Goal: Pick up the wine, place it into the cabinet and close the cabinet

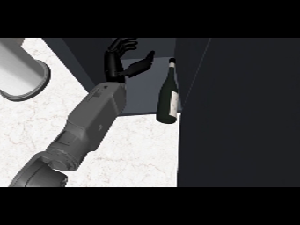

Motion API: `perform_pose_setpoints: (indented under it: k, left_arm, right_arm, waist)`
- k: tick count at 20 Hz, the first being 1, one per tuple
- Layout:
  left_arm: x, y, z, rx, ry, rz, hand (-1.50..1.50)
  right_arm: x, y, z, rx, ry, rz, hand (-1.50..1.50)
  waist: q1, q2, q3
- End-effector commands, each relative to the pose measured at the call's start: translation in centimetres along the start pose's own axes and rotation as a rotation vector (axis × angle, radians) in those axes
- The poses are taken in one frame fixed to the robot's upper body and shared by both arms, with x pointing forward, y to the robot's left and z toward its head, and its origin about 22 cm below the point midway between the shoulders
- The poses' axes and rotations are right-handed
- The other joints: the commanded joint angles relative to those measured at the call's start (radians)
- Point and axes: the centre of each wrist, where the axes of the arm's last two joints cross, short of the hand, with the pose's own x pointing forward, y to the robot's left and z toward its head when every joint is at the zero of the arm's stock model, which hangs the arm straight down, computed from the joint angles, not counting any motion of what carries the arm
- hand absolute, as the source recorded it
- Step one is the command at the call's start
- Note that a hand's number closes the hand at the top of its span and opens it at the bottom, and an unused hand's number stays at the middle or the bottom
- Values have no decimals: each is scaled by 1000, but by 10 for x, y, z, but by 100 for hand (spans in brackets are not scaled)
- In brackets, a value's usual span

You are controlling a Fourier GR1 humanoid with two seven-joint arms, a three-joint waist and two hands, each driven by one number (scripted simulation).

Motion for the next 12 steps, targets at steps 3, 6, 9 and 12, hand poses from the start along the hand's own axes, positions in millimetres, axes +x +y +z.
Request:
perform_pose_setpoints:
  k: [3, 6, 9, 12]
  left_arm:
    - [-25, 24, 12, 33, 21, -85, -150]
    - [-13, 27, -2, 21, 47, -116, -150]
    - [-30, 29, 16, 43, 25, -129, -150]
    - [-26, 22, 14, 42, 14, -133, -150]
  right_arm:
    - [11, -4, 14, -6, -44, -3, -150]
    - [5, 4, 4, 9, -43, -19, -150]
    - [8, 8, 6, 27, -29, -8, -150]
    - [9, 6, 8, 32, -32, -7, -150]
  waist:
    - [6, 5, -4]
    - [-2, 12, -5]
    - [-4, 13, -5]
    - [-8, 13, -5]
